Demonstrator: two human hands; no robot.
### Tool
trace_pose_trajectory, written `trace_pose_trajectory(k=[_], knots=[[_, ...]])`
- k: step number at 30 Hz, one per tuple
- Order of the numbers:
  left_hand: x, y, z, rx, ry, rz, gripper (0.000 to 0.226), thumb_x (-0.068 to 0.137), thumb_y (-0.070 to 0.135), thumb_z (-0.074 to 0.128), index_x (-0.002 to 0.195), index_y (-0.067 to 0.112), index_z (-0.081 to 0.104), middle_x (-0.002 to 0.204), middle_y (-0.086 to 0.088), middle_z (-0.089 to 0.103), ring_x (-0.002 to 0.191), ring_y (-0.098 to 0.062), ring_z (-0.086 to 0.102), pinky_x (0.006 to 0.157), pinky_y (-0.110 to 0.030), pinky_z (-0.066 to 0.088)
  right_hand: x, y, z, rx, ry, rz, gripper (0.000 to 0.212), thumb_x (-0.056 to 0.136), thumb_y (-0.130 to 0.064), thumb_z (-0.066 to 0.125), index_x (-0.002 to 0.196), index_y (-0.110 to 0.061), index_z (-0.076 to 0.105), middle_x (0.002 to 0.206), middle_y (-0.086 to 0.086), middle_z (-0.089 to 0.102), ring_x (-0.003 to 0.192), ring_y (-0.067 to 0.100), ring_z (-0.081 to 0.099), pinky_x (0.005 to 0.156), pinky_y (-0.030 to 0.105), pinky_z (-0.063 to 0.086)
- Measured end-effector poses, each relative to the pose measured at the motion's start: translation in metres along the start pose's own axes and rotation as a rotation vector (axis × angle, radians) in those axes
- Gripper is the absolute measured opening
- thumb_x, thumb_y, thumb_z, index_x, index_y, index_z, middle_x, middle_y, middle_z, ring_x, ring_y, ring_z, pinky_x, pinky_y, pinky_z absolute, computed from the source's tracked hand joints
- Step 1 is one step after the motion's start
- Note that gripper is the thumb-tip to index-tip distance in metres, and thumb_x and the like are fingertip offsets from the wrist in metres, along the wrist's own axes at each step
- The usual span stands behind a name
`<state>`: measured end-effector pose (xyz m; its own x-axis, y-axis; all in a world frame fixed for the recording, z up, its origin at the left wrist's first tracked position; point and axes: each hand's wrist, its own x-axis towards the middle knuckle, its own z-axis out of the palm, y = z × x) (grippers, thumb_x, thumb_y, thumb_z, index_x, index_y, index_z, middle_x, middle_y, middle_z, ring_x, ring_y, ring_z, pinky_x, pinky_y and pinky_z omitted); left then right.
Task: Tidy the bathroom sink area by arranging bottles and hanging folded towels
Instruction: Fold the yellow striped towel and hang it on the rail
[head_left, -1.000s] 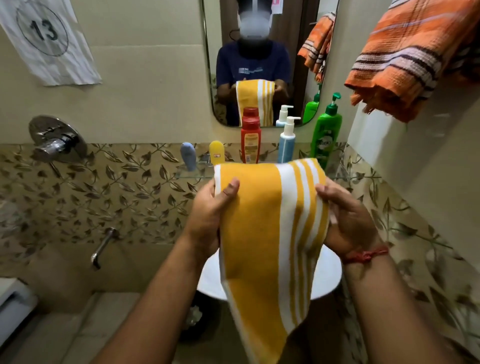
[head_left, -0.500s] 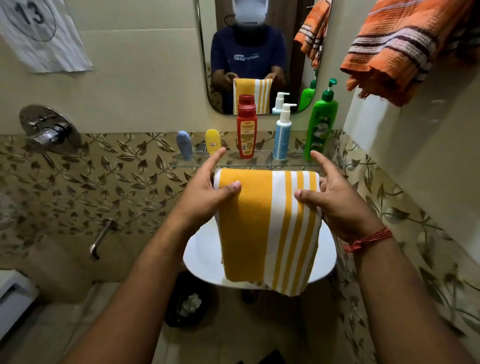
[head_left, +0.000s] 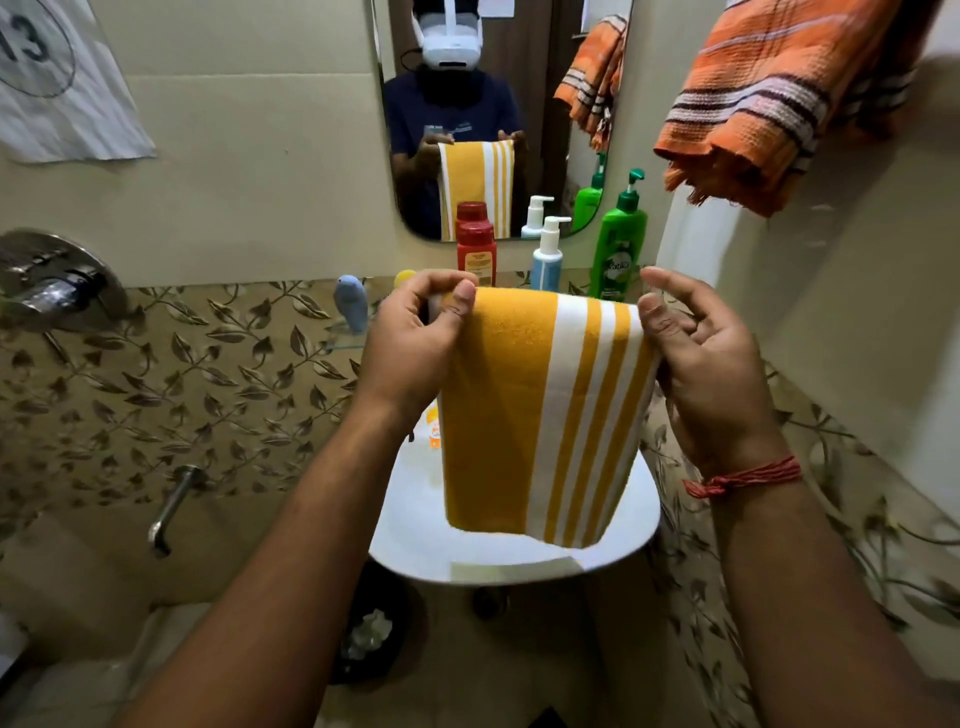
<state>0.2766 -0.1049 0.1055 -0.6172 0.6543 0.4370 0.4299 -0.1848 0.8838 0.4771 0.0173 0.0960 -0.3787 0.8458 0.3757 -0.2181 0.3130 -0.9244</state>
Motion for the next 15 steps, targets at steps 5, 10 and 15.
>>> trace_pose_trajectory(k=[5, 10, 15], knots=[[0.026, 0.018, 0.004, -0.117, 0.064, 0.065, 0.01, 0.093, 0.026, 0.069, 0.102, 0.022, 0.071, 0.108, 0.007, 0.068, 0.107, -0.011, 0.062, 0.086, -0.03, 0.053, 0.004, -0.019, 0.016, -0.075, 0.225, -0.185, 0.028, 0.089, -0.02, 0.07, 0.117, -0.022, 0.067, 0.074, -0.012, 0.05, 0.068, 0.003, 0.053, 0.065, 0.024, 0.052], [0.065, 0.036, 0.007, -0.124, -0.052, 0.205, 0.017, 0.088, 0.028, 0.075, 0.096, 0.038, 0.064, 0.13, -0.006, 0.054, 0.116, -0.018, 0.058, 0.095, -0.039, 0.057, 0.012, -0.058, 0.016, -0.263, 0.327, -0.252, 0.051, 0.083, -0.01, 0.074, 0.128, -0.028, 0.058, 0.115, 0.0, 0.056, 0.081, 0.002, 0.062, 0.07, 0.02, 0.058], [0.099, 0.069, 0.03, -0.094, -0.241, 0.456, 0.022, 0.089, 0.019, 0.073, 0.109, 0.022, 0.065, 0.13, -0.002, 0.041, 0.12, -0.015, 0.051, 0.094, -0.021, 0.054, 0.014, -0.117, 0.002, -0.704, 0.327, -0.375, 0.059, 0.08, -0.007, 0.072, 0.13, -0.033, 0.057, 0.131, -0.001, 0.058, 0.111, 0.011, 0.061, 0.096, 0.03, 0.052]])
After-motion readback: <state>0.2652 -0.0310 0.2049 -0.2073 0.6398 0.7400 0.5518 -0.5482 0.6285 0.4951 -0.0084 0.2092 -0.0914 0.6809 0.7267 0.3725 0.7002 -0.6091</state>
